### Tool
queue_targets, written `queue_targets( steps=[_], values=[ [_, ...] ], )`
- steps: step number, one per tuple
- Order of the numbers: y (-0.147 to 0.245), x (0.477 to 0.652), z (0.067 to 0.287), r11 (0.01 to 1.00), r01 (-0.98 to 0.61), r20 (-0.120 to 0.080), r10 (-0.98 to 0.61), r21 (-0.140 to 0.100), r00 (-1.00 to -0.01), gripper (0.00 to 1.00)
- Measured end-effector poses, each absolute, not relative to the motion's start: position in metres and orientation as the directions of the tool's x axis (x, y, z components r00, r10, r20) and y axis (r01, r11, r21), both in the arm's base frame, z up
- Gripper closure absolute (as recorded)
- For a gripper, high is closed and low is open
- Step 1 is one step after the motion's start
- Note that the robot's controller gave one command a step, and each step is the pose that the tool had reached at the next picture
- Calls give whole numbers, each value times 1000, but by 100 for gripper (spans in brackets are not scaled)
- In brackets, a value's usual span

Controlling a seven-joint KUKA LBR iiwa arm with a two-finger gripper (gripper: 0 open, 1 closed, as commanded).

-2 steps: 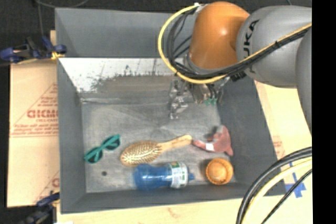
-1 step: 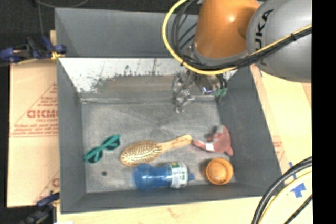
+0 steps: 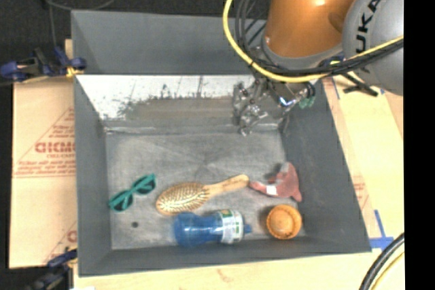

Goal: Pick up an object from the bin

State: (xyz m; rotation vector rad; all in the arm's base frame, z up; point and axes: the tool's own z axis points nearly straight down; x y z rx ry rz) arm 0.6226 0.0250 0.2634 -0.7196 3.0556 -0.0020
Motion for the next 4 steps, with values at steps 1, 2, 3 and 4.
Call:
queue_targets(
  steps=[1,2,3,4],
  values=[
    [37,633,152,950,-313,1,-313,3,-950,0],
    [37,634,157,950,-313,-5,-313,1,-950,0],
    [31,618,134,924,-383,-13,-383,-5,-924,0],
    [18,588,74,818,-575,-8,-575,-3,-818,100]
  ],
)
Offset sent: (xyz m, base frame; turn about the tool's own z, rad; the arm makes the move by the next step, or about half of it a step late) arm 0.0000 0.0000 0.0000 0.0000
